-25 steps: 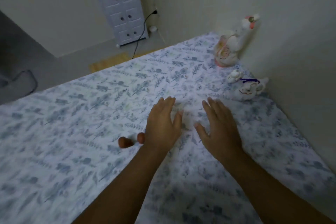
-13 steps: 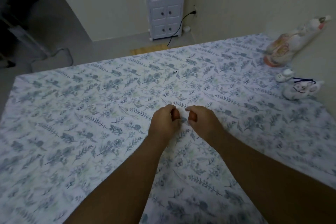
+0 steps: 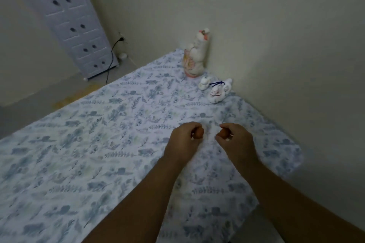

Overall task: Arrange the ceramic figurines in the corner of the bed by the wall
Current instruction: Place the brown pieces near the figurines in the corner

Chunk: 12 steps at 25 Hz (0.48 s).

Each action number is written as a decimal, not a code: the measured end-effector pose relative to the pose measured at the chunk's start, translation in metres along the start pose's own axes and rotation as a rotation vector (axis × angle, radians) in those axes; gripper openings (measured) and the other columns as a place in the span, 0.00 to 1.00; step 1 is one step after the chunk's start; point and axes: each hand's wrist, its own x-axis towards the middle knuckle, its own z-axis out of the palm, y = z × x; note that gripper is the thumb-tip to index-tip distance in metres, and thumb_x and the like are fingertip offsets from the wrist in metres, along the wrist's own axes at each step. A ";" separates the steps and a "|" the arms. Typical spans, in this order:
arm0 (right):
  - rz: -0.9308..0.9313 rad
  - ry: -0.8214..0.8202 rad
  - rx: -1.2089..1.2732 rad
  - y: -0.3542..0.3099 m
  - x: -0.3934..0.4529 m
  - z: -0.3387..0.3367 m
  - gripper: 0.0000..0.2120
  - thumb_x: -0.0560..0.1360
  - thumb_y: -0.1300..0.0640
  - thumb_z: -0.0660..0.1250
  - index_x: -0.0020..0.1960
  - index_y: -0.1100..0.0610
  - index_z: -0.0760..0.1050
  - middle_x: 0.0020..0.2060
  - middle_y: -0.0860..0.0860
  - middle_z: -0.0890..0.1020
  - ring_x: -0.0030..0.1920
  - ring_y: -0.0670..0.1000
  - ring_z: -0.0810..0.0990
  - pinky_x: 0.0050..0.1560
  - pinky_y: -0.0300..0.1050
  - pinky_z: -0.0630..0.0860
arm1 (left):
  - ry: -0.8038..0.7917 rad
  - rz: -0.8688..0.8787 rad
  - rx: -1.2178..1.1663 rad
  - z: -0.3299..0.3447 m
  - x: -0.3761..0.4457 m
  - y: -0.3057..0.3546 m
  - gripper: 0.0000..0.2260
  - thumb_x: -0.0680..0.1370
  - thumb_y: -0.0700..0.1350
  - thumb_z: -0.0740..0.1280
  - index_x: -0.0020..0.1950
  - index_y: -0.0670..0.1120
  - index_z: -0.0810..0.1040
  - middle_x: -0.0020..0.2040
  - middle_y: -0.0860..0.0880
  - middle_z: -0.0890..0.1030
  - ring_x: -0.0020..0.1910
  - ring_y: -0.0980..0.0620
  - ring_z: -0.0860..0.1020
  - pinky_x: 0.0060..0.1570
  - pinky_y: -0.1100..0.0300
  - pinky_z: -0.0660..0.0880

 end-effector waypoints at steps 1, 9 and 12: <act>0.029 0.029 -0.008 0.016 0.014 -0.011 0.19 0.69 0.63 0.79 0.58 0.60 0.81 0.47 0.56 0.82 0.48 0.54 0.81 0.53 0.52 0.81 | -0.029 0.025 0.007 0.019 0.018 0.012 0.17 0.74 0.35 0.74 0.62 0.44 0.82 0.58 0.46 0.84 0.57 0.47 0.81 0.59 0.53 0.79; 0.129 0.098 0.064 0.094 0.104 -0.041 0.17 0.71 0.60 0.76 0.59 0.56 0.80 0.48 0.53 0.82 0.49 0.53 0.81 0.53 0.55 0.80 | -0.086 0.188 -0.010 0.120 0.149 0.055 0.15 0.72 0.29 0.68 0.57 0.39 0.83 0.50 0.42 0.85 0.51 0.44 0.82 0.52 0.51 0.79; 0.164 0.061 0.144 0.102 0.110 -0.035 0.20 0.71 0.58 0.77 0.61 0.54 0.79 0.52 0.51 0.82 0.53 0.51 0.81 0.54 0.52 0.80 | -0.087 0.181 0.010 0.134 0.164 0.047 0.17 0.72 0.29 0.70 0.60 0.39 0.83 0.54 0.43 0.85 0.53 0.47 0.82 0.55 0.56 0.79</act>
